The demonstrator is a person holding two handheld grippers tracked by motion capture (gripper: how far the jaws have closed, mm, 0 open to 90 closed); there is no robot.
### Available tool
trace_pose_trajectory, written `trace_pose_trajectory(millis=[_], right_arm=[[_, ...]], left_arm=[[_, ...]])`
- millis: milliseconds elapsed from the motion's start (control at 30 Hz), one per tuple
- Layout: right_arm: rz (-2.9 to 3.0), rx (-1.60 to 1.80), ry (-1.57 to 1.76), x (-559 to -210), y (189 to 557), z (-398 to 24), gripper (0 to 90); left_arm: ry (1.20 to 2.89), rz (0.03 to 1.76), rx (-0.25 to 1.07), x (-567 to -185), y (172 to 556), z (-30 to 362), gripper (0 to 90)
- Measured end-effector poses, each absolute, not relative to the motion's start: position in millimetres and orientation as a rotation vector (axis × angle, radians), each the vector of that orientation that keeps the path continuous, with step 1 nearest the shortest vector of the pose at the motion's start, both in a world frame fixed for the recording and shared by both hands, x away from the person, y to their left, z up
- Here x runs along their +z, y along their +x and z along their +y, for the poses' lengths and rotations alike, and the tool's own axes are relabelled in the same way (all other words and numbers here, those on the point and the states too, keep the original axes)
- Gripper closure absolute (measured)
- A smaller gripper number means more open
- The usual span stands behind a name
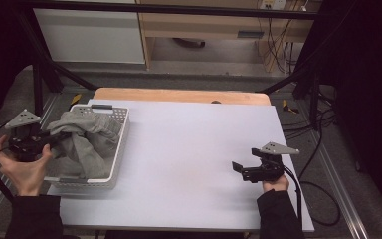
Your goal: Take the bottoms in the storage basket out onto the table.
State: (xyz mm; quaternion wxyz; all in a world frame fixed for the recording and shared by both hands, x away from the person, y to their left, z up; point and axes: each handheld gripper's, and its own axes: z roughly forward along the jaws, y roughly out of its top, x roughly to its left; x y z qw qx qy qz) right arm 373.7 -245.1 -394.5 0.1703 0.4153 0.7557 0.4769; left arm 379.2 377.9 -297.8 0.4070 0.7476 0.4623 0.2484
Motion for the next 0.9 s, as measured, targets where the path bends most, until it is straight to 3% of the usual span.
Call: trace_pose_trajectory(millis=[900], right_arm=[[2.152,1.351,1.179,-394.7,373.6,-244.8,4.2]], left_arm=[[1.860,1.129,0.629,-281.2,364.7,373.7,80.4]])
